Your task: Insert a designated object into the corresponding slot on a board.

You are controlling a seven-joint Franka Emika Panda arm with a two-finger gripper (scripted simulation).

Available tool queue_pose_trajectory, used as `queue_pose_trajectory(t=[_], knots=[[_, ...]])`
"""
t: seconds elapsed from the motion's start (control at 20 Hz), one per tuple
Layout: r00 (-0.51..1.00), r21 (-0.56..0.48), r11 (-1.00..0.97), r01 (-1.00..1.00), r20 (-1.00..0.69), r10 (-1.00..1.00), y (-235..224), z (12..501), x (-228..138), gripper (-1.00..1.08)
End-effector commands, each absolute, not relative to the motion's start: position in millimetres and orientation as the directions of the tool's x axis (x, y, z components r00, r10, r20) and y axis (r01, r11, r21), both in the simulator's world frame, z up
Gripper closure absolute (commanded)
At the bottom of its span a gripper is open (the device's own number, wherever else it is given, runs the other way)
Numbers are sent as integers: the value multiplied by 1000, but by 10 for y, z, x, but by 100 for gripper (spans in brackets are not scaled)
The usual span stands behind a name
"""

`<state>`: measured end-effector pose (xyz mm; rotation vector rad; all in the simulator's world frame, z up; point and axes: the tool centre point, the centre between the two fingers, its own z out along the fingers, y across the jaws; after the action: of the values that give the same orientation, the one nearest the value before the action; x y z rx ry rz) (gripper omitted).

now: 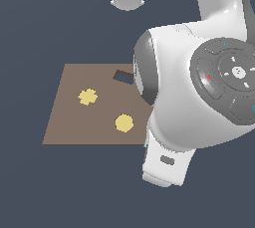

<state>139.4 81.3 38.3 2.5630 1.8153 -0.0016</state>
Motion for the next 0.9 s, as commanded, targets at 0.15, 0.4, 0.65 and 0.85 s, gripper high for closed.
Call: queue_pose_trajectory(t=[0.15,0.4,0.65,0.85], knots=[[163,1,-163,987,-1,987,1196,398,1227,108],[35,1,-35,999,-1,999,1453,404,1052,108],[-43,1,43,999,-1,999,1594,407,929,108],[-71,0,71,997,-1,997,1640,407,880,108]])
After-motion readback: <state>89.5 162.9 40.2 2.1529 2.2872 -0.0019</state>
